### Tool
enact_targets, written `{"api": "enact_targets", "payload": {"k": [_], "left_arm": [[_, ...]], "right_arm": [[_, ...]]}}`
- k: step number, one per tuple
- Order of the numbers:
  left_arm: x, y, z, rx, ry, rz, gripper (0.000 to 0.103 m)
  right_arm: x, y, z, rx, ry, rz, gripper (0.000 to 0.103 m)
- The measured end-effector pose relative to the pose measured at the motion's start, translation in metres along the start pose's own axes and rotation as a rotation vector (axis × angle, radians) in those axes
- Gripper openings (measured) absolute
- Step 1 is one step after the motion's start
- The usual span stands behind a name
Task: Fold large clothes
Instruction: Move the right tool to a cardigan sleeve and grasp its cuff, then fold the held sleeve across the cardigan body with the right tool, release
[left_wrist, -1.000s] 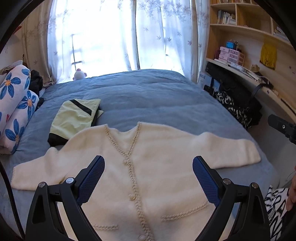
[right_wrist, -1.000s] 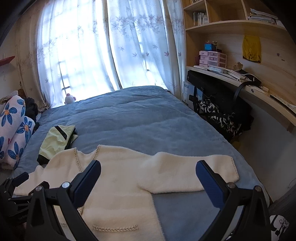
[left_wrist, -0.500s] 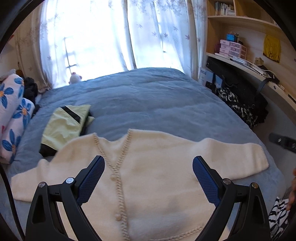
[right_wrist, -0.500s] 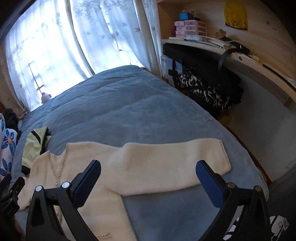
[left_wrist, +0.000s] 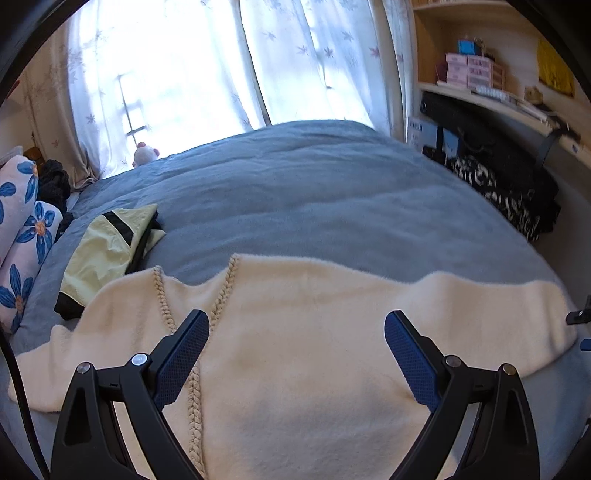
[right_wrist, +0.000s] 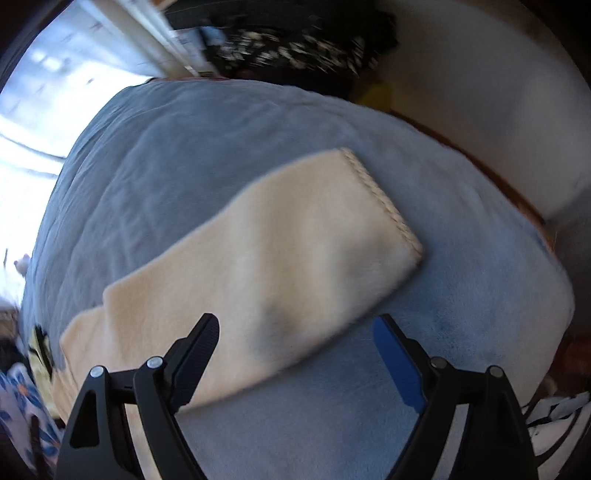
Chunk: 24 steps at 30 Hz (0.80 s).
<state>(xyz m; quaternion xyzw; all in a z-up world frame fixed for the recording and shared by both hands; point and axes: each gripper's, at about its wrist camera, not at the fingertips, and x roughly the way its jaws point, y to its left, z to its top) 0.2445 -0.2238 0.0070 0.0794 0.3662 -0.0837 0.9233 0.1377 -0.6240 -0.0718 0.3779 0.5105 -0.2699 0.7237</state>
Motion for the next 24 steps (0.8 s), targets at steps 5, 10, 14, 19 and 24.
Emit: {"api": "enact_targets", "payload": {"k": [5,10,14,19,24], "left_arm": [[0.027,-0.006,-0.011,-0.044,0.087,-0.035,0.095],[0.036,-0.011,-0.016,-0.060,0.090,-0.053,0.095],[0.036,-0.007,-0.017,-0.098,0.079,-0.036,0.093],[0.039,0.003,-0.014,-0.115,0.118,-0.005,0.066],[0.039,0.018,-0.018,-0.111,0.150,-0.007,0.065]], "right_arm": [[0.036,-0.031,0.004,0.143,0.085,0.072,0.086],[0.052,-0.039,0.008,0.233,0.059,0.135,0.088],[0.060,-0.035,0.012,0.261,0.032,0.134,0.088],[0.058,-0.019,0.016,0.238,-0.043,0.082,0.035],[0.026,-0.005,0.009,0.180,-0.176,0.109,0.015]]}}
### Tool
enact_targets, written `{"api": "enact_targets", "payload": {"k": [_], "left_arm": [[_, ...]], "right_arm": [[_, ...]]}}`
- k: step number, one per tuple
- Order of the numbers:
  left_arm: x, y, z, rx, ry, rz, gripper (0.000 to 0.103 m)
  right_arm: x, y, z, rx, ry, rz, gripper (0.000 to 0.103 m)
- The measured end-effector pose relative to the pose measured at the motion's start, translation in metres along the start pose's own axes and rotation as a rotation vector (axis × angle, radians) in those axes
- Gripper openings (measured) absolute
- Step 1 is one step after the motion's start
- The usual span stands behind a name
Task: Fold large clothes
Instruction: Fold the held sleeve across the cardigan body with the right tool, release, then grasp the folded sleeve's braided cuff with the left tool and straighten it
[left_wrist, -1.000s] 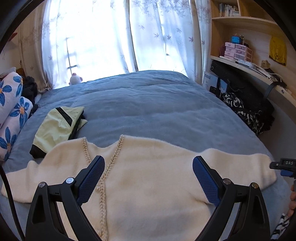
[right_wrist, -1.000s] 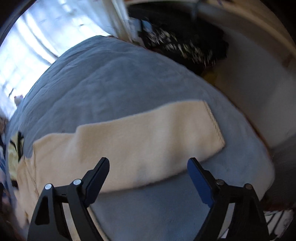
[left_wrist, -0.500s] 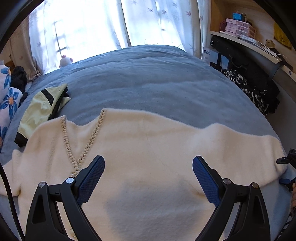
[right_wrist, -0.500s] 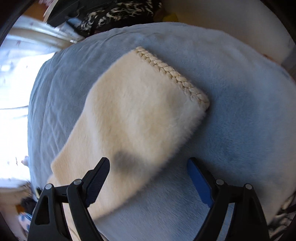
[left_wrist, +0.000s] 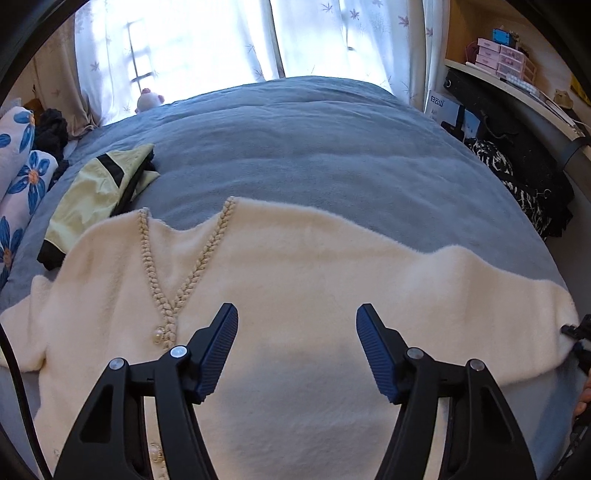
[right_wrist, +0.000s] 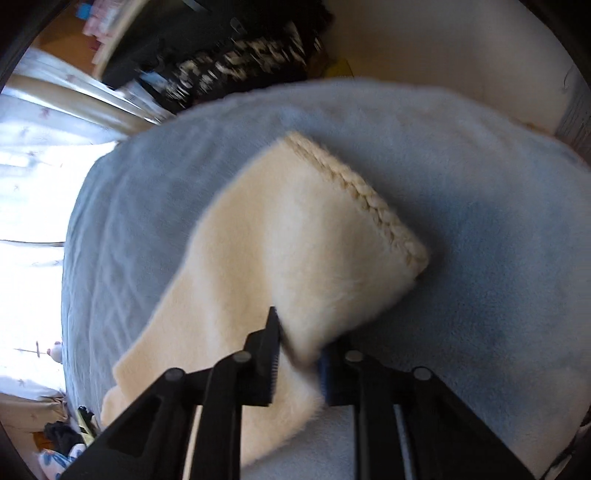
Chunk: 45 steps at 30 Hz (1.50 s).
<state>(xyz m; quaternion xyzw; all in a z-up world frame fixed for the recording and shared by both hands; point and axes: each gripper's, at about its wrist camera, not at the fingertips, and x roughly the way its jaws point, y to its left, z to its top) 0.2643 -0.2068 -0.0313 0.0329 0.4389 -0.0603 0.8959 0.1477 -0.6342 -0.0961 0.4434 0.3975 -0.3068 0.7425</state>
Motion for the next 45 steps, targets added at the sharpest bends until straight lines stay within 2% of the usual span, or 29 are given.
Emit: {"api": "enact_targets", "payload": {"k": [2,5,8,11,14,16,19,20,23,25,26,29,33,36,40,42,43,44,45], "left_arm": [[-0.005,0.007,-0.002,0.009,0.000,0.006,0.065],[-0.013,0.022,-0.007,0.002,-0.003,0.011,0.065],[-0.019,0.041,-0.012,-0.012,0.010,-0.013,0.065],[-0.023,0.061,-0.019,-0.034,0.013,0.000,0.066],[-0.021,0.079,-0.029,-0.041,0.030,-0.007,0.066],[-0.015,0.088,-0.038,-0.046,0.056,-0.011,0.066],[-0.001,0.100,-0.052,-0.056,0.106,-0.038,0.066],[0.004,0.103,-0.057,-0.064,0.123,-0.056,0.066],[0.015,0.106,-0.067,-0.089,0.161,-0.134,0.066],[0.021,0.105,-0.071,-0.105,0.179,-0.192,0.066],[0.023,0.103,-0.072,-0.115,0.189,-0.222,0.066],[0.029,0.096,-0.077,-0.155,0.214,-0.347,0.066],[0.041,0.080,-0.084,-0.183,0.261,-0.454,0.066],[0.053,0.065,-0.087,-0.194,0.302,-0.475,0.066],[0.059,0.044,-0.086,-0.148,0.293,-0.455,0.066],[0.058,0.031,-0.083,-0.110,0.290,-0.458,0.053],[0.057,0.024,-0.081,-0.086,0.291,-0.445,0.035],[0.056,0.016,-0.078,-0.056,0.287,-0.417,0.021],[0.056,0.011,-0.075,-0.032,0.281,-0.400,0.019]], "right_arm": [[-0.024,0.025,-0.008,-0.086,-0.074,0.085,0.014],[-0.052,0.074,-0.033,-0.228,-0.094,0.259,0.013],[-0.072,0.126,-0.075,-0.417,-0.059,0.389,0.013],[-0.073,0.168,-0.130,-0.592,0.003,0.463,0.014],[-0.049,0.189,-0.188,-0.714,0.100,0.448,0.017],[-0.020,0.192,-0.220,-0.757,0.183,0.381,0.018],[0.019,0.172,-0.255,-0.747,0.330,0.297,0.031],[0.023,0.163,-0.263,-0.736,0.345,0.294,0.031],[0.013,0.144,-0.261,-0.708,0.317,0.336,0.034],[0.005,0.135,-0.258,-0.664,0.348,0.382,0.050],[0.000,0.125,-0.260,-0.649,0.355,0.395,0.054],[-0.015,0.106,-0.263,-0.653,0.305,0.391,0.055],[-0.021,0.098,-0.275,-0.622,0.281,0.403,0.055],[-0.018,0.087,-0.279,-0.618,0.287,0.401,0.055],[-0.011,0.081,-0.288,-0.647,0.292,0.377,0.056],[-0.011,0.083,-0.292,-0.660,0.280,0.368,0.056],[-0.012,0.083,-0.292,-0.665,0.276,0.363,0.056],[-0.012,0.084,-0.293,-0.669,0.273,0.358,0.056],[-0.010,0.087,-0.295,-0.672,0.271,0.353,0.056]]}}
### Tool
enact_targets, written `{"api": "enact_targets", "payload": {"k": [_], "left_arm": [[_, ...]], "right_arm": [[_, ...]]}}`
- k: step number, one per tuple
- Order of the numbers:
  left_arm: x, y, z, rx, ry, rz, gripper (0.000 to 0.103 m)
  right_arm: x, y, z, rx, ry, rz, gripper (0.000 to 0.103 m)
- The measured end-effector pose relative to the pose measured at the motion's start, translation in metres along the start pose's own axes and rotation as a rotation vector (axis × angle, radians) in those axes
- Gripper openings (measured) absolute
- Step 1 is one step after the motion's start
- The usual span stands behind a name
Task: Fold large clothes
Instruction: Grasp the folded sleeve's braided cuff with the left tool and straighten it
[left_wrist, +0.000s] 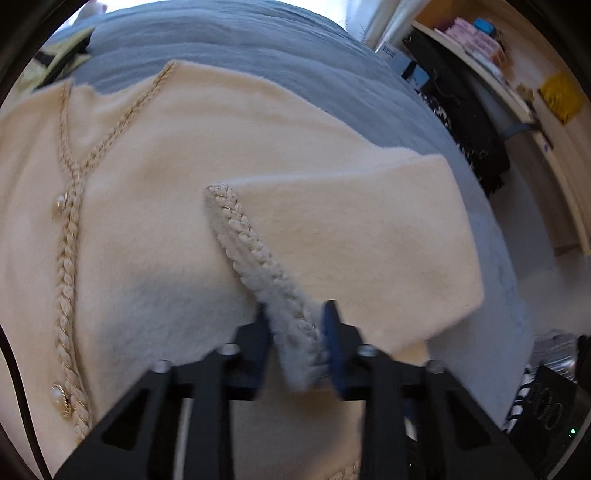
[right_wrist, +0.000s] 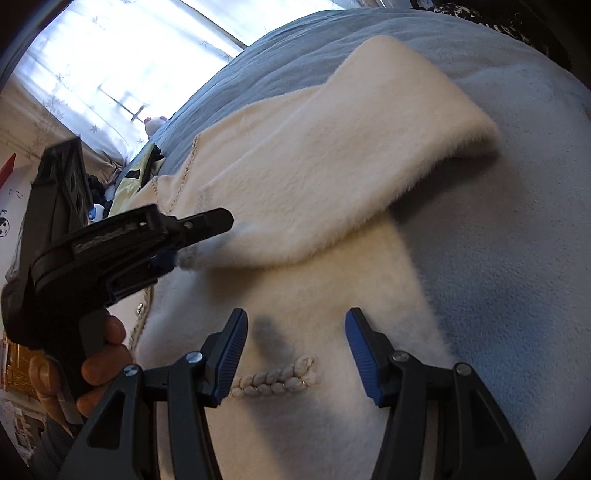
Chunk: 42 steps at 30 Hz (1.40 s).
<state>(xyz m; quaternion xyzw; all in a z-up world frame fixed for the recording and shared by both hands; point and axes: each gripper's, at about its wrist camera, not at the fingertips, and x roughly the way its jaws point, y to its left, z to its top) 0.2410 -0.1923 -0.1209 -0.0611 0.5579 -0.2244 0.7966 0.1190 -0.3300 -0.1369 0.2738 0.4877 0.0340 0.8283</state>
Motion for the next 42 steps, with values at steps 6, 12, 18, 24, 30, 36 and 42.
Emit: {"api": "enact_targets", "payload": {"k": [6,12,18,24,30,36,42], "left_arm": [[-0.064,-0.040,0.014,0.160,-0.260,0.093,0.015],[-0.144,-0.038,0.029,0.250,-0.480,0.232,0.015],[-0.157,0.030,0.030,0.198,-0.475,0.429,0.015],[-0.106,0.130,0.021,-0.030,-0.250,0.412,0.016],[-0.085,0.167,0.000,-0.163,-0.190,0.263,0.047],[-0.075,0.191,0.006,-0.214,-0.189,0.146,0.058],[-0.064,0.184,0.022,-0.153,-0.184,0.112,0.015]], "right_arm": [[0.002,0.007,0.001,-0.012,0.002,-0.008,0.056],[-0.009,0.005,-0.003,0.013,-0.015,0.003,0.056],[-0.022,0.003,-0.008,0.008,-0.026,0.003,0.056],[-0.018,0.008,-0.008,-0.012,-0.016,-0.024,0.056],[-0.019,0.013,0.003,-0.028,0.000,-0.010,0.056],[-0.022,0.003,0.048,-0.051,-0.089,-0.069,0.056],[0.009,-0.024,0.101,0.006,-0.087,-0.107,0.056]]}}
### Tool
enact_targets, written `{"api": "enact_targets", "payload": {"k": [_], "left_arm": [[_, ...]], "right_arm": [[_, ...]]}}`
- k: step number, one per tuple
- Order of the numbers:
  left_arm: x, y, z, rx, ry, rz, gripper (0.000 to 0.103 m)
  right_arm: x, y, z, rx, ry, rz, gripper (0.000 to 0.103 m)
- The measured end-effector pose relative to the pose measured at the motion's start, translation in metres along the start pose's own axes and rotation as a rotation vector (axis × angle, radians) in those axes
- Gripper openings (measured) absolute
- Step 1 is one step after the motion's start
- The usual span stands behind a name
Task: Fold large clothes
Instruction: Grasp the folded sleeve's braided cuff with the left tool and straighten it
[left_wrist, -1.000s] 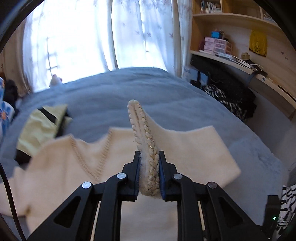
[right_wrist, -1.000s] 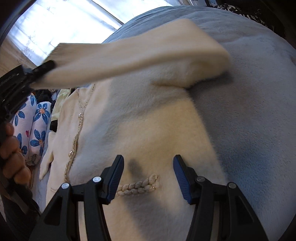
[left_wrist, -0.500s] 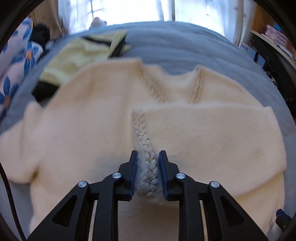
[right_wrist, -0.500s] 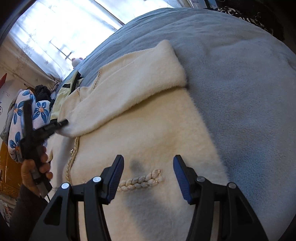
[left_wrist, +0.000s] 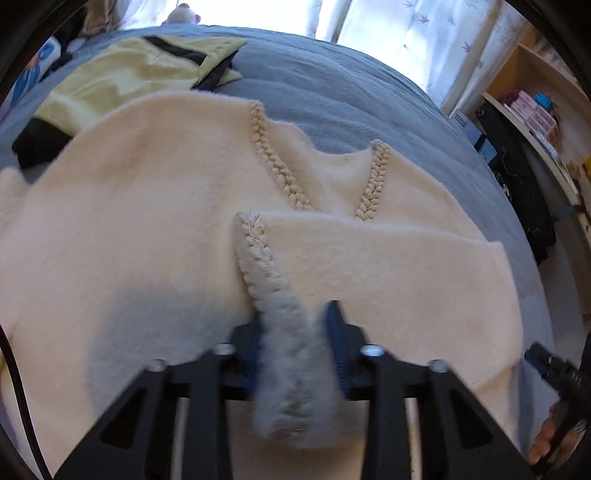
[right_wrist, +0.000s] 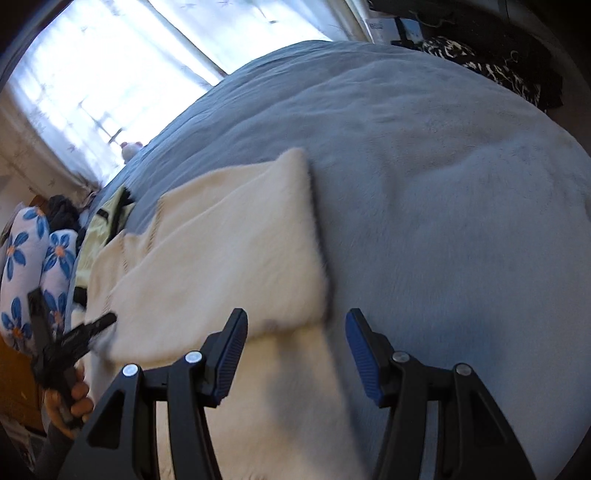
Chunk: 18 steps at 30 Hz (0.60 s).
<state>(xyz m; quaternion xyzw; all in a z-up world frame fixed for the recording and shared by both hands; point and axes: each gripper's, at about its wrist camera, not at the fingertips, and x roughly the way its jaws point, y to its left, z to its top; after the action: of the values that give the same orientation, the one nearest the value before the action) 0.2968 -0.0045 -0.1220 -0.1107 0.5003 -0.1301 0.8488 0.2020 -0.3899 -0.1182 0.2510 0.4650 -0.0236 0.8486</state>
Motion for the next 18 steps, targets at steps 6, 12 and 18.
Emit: {"api": "enact_targets", "payload": {"k": [6,12,18], "left_arm": [[-0.018,-0.007,0.020,0.036,-0.092,0.022,0.014],[0.012,0.005,0.019,0.061,-0.006,0.102,0.016],[-0.002,0.021,0.028,-0.027,-0.043,0.031,0.056]], "right_arm": [[0.030,0.012,0.013,-0.068,0.057,-0.046,0.027],[0.033,0.015,0.006,-0.117,0.087,-0.081,0.030],[0.019,0.000,0.035,-0.026,0.045,-0.001,0.060]]}}
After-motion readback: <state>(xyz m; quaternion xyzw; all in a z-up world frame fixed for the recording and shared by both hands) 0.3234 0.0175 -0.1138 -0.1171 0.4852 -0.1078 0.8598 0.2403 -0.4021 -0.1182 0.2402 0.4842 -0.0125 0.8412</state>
